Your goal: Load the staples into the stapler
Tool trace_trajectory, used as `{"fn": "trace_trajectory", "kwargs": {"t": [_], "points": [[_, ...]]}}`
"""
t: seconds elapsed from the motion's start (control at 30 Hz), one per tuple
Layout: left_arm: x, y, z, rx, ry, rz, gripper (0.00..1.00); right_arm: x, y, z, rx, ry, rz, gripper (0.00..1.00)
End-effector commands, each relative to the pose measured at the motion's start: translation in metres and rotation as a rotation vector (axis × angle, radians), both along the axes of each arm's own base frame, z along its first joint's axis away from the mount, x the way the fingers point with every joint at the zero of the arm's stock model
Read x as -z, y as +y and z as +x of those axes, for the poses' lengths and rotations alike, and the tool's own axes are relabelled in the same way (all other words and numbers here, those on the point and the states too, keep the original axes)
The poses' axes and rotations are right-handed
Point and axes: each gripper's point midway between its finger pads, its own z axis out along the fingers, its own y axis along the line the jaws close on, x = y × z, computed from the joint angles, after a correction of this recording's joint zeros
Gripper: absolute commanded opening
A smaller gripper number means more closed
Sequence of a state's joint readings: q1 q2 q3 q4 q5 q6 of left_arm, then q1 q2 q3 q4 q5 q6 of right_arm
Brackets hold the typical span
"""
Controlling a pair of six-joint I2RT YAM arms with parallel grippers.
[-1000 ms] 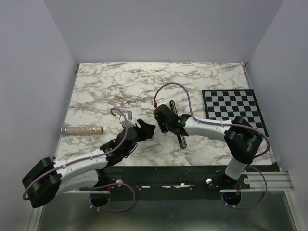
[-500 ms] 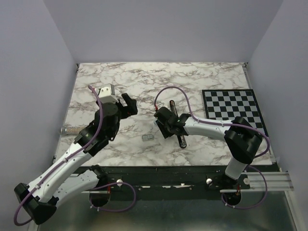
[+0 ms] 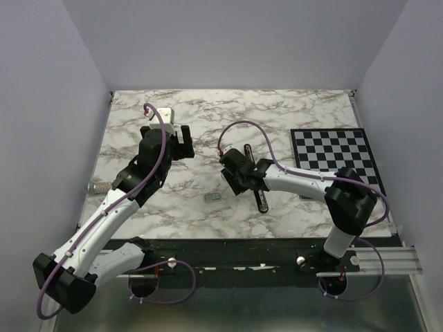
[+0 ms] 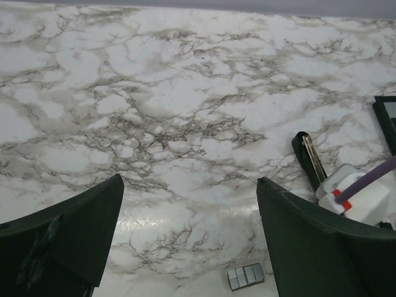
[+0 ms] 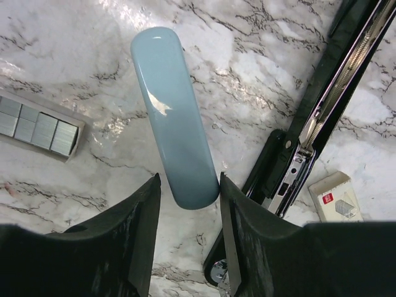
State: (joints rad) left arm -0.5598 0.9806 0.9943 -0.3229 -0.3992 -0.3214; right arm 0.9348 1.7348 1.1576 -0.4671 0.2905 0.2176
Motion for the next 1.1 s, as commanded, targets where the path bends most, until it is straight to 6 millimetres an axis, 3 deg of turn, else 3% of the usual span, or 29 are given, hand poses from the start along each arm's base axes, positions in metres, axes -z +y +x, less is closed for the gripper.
{"fn": "trace_trajectory", "kwargs": {"t": [0.0, 0.1, 0.13, 0.23, 0.37, 0.47, 0.67, 0.8, 1.07], "points": [[0.023, 0.010, 0.002, 0.023, 0.031, -0.035, 0.96, 0.002, 0.005, 0.001, -0.043, 0.019, -0.026, 0.48], [0.023, 0.021, 0.004, -0.021, 0.021, -0.021, 0.96, 0.010, 0.003, 0.001, -0.046, 0.029, -0.050, 0.38], [0.023, 0.023, 0.004, -0.028, 0.020, -0.020, 0.96, 0.012, 0.002, 0.002, -0.045, 0.032, -0.056, 0.30], [0.025, 0.025, 0.004, -0.037, 0.025, -0.016, 0.97, 0.023, -0.001, 0.000, -0.049, 0.050, -0.079, 0.17], [0.027, 0.025, 0.003, -0.033, 0.033, -0.017, 0.97, 0.032, -0.003, -0.003, -0.057, 0.069, -0.093, 0.09], [0.029, 0.025, 0.003, -0.036, 0.034, -0.017, 0.97, 0.034, -0.003, -0.003, -0.056, 0.074, -0.095, 0.08], [0.029, 0.028, 0.004, -0.046, 0.029, -0.016, 0.98, 0.003, 0.011, 0.009, -0.063, 0.013, -0.031, 0.11], [0.027, 0.032, 0.004, -0.064, 0.020, -0.011, 0.98, -0.014, 0.020, 0.033, -0.041, -0.044, -0.018, 0.12], [0.028, 0.038, 0.005, -0.089, 0.015, 0.000, 0.98, -0.018, 0.049, 0.088, -0.017, -0.106, 0.009, 0.12]]}}
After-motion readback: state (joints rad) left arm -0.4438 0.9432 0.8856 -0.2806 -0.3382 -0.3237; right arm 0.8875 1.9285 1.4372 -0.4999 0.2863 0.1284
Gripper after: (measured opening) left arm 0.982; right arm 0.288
